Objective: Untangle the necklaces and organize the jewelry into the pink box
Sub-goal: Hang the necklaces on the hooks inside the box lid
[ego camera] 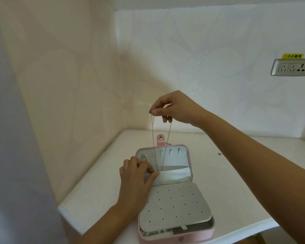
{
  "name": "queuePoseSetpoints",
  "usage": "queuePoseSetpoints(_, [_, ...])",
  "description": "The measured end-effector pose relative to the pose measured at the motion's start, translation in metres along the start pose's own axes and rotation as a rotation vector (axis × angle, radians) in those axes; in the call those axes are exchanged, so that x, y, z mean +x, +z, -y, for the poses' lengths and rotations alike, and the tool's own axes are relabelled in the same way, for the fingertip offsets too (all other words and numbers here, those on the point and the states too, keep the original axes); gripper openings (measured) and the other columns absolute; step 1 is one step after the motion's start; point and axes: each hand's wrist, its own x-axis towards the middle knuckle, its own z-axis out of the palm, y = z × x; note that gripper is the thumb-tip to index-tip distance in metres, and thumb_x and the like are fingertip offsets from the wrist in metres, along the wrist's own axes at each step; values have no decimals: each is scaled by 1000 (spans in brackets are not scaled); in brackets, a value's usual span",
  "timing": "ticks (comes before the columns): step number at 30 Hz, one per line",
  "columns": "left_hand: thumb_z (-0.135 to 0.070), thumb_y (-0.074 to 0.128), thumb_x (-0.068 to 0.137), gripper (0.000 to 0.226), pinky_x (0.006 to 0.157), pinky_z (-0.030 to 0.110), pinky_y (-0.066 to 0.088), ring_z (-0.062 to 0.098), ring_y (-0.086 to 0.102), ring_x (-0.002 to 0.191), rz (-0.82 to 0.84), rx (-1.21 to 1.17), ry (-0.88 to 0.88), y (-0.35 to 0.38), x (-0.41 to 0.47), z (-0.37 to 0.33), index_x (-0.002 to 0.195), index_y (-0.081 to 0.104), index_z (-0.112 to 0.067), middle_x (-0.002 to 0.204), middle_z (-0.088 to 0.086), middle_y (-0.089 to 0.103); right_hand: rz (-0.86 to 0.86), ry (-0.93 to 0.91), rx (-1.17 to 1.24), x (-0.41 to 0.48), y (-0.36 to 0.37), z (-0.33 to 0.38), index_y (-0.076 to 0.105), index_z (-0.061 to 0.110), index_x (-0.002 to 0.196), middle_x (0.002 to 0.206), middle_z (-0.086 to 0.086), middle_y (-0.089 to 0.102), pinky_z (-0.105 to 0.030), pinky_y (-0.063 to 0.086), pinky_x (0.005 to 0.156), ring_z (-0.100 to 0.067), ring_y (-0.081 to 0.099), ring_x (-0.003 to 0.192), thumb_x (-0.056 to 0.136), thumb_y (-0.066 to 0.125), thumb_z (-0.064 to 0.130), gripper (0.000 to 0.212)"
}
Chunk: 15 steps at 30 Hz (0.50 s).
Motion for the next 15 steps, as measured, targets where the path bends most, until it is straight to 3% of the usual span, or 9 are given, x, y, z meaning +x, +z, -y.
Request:
queuePoseSetpoints(2, [-39, 64, 86, 13, 79, 15, 17, 6, 29, 89, 10, -2, -9, 0, 0, -1, 80, 60, -28, 88, -22, 35, 11, 2, 24, -3, 6, -5, 73, 6, 89, 71, 0, 66, -16, 47, 53, -7, 59, 54, 85, 70, 8, 5])
queuePoseSetpoints(8, [-37, 64, 86, 13, 79, 19, 19, 6, 29, 90, 19, -4, -28, -1, 0, -1, 81, 60, -26, 88, -22, 35, 13, 16, 44, -11, 27, -26, 74, 9, 86, 63, 4, 68, -21, 55, 62, -10, 64, 59, 82, 73, 7, 5])
queuePoseSetpoints(12, [-39, 62, 87, 13, 79, 19, 18, 6, 29, 91, 33, 6, -36, -1, 0, -2, 81, 58, -28, 88, -22, 34, -20, 12, 8, -18, 38, -36, 75, 11, 82, 57, 10, 67, -11, 47, 59, -4, 62, 56, 77, 77, 8, 6])
queuePoseSetpoints(15, [-38, 64, 86, 14, 78, 21, 19, 8, 29, 90, 24, -3, -33, 0, 0, -2, 81, 60, -26, 87, -21, 33, -6, -15, -48, -22, 45, -40, 75, 10, 81, 65, 8, 69, -9, 46, 62, 1, 62, 58, 76, 78, 9, 6])
